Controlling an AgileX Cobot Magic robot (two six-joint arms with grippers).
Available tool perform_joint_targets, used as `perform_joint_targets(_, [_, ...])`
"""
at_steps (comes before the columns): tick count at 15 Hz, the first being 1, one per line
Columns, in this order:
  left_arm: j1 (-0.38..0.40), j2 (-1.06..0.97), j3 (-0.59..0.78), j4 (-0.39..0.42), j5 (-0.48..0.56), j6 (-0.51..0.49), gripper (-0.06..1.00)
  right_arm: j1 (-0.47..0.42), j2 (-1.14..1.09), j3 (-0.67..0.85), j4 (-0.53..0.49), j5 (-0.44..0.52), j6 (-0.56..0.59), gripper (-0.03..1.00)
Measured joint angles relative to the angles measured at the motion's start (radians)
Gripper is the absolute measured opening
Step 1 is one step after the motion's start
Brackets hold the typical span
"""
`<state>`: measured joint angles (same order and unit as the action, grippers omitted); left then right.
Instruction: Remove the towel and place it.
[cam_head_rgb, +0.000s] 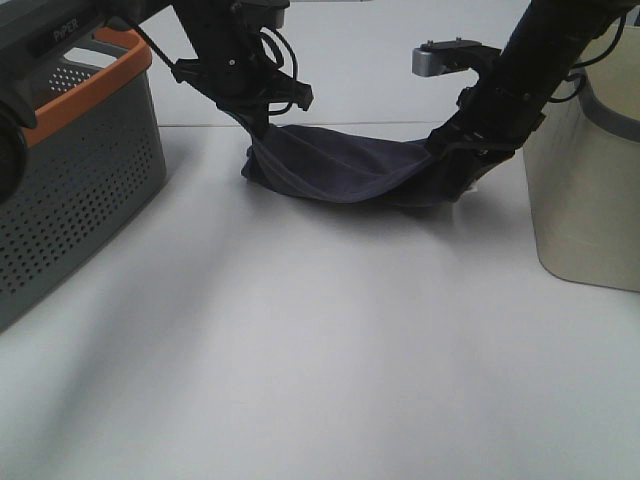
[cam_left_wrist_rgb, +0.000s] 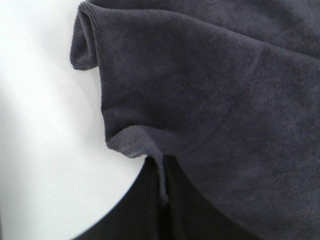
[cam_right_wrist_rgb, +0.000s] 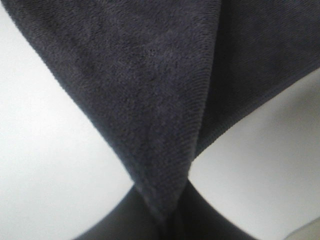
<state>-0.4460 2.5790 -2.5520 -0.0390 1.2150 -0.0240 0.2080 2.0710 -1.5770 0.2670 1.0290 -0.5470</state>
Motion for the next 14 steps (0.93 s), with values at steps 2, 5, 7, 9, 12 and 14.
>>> perform_joint_targets(2, [-0.006,-0.01,0.052,-0.005,-0.001,-0.014,0.0,0.0,0.0,0.059,0.048,0.019,0.013,0.02])
perform_joint_targets(5, [-0.006,-0.091,0.242,-0.002,-0.003,-0.015,0.0,0.0,0.0,0.132,0.067,0.027,0.021,0.02])
perform_joint_targets(7, [-0.006,-0.183,0.436,0.028,-0.003,-0.015,0.0,0.0,0.0,0.153,0.062,0.039,0.022,0.02])
perform_joint_targets(9, [-0.011,-0.246,0.598,0.057,0.001,-0.015,0.0,0.0,0.0,0.154,0.025,0.042,0.022,0.02])
perform_joint_targets(12, [-0.027,-0.282,0.748,0.057,0.002,0.012,0.0,0.0,0.0,0.155,-0.037,0.096,0.034,0.02])
perform_joint_targets(14, [-0.031,-0.281,0.759,0.054,0.001,0.039,0.0,0.0,0.0,0.156,-0.047,0.118,0.047,0.02])
